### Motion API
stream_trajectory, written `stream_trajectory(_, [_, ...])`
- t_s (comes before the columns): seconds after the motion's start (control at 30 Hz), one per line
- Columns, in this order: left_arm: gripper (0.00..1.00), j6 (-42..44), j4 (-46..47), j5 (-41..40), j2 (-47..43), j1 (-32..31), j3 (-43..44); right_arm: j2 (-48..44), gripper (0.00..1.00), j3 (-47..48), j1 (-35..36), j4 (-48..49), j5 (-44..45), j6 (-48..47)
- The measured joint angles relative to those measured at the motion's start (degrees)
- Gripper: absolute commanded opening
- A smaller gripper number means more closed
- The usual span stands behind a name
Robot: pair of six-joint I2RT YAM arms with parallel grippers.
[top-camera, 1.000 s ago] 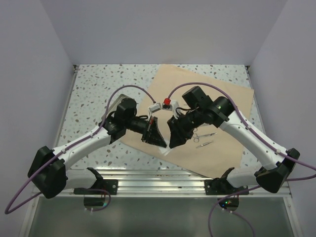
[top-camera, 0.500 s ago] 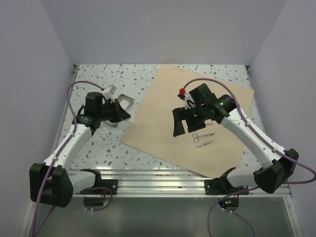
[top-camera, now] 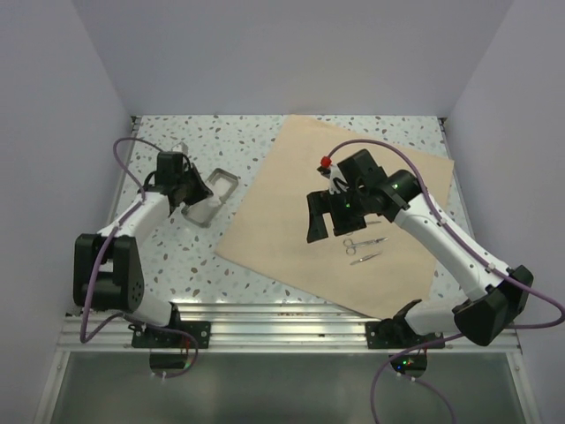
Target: Prepare the surgical pack
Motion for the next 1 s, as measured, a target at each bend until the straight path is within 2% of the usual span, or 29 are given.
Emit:
stream_trajectory(0.17, [0.0, 11.37, -3.37, 2.4, 12.22, 0.28, 12.41, 0.0, 0.89, -0.94, -0.17, 0.02, 0.0, -1.01])
stream_trajectory(0.47, [0.0, 28.48, -9.88, 7.87, 23.12, 0.48, 26.43, 0.0, 0.89, -3.15, -1.14, 0.17, -0.66, -2.08])
stream_trajectory(0.7, [0.0, 36.06, -15.58, 16.41, 28.55, 2.14, 29.49, 0.0, 0.89, -3.98, -1.46, 0.59, -2.01, -3.04])
stream_trajectory(0.97, [0.0, 38.58, -18.36, 20.52, 30.97, 2.75, 30.64, 0.52, 0.89, -3.96, -1.55, 1.36, -2.56, -4.07])
stream_trajectory(1.0, [0.04, 38.69, -18.64, 20.59, 31.56, 2.75, 31.23, 0.74, 0.89, -3.96, -1.55, 1.4, -2.64, -4.13])
